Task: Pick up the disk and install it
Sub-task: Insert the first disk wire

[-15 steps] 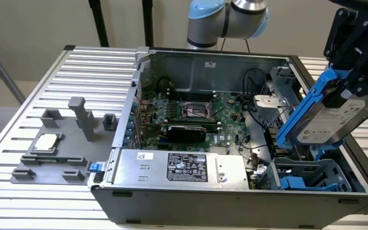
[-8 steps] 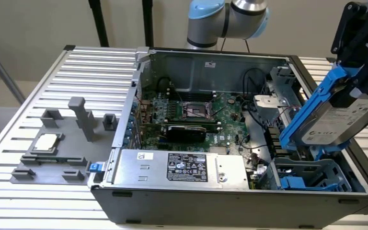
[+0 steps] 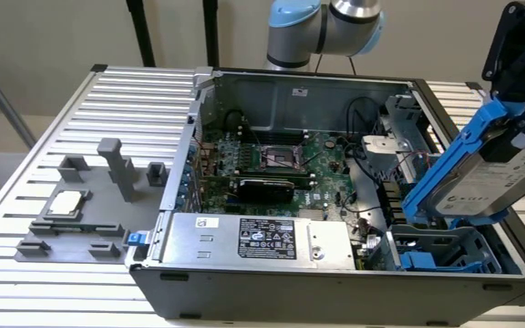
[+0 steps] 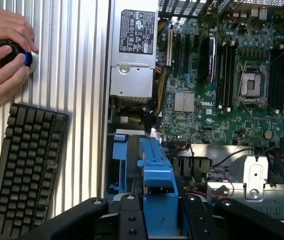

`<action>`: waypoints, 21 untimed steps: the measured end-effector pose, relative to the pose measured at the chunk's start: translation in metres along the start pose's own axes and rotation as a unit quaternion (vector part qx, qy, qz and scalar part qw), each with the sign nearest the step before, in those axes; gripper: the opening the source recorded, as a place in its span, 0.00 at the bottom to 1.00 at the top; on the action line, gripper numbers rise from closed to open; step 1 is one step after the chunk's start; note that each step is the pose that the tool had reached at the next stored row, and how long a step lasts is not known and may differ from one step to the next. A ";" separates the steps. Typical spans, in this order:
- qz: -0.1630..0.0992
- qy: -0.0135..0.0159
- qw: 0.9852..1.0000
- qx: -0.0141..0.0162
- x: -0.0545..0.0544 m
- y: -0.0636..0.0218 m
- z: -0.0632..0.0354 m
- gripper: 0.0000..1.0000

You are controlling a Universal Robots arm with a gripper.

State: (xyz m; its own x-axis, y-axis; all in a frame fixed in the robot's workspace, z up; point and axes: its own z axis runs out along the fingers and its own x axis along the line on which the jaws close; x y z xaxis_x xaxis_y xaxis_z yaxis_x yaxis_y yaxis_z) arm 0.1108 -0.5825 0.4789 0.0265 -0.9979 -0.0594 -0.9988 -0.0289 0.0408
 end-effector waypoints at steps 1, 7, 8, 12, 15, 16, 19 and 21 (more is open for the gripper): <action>0.000 0.000 1.000 0.000 0.002 0.0001 0.0004 0.00; 0.000 0.000 1.000 0.000 0.006 -0.0002 0.0105 0.00; 0.000 0.000 1.000 0.000 0.006 -0.0003 0.0123 0.00; 0.000 0.000 1.000 0.001 0.008 -0.0006 0.0196 0.00; 0.000 0.000 1.000 0.002 0.009 -0.0008 0.0249 0.00; 0.000 0.000 1.000 0.002 0.010 -0.0008 0.0268 0.00; 0.000 0.000 1.000 0.005 0.011 -0.0009 0.0307 0.00; 0.000 0.000 1.000 0.007 0.011 -0.0008 0.0319 0.00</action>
State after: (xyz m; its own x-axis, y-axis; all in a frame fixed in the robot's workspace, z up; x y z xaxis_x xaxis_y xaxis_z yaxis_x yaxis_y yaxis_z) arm 0.1105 -0.5913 0.4465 0.0273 -0.9979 -0.0589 -0.9992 -0.0290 0.0268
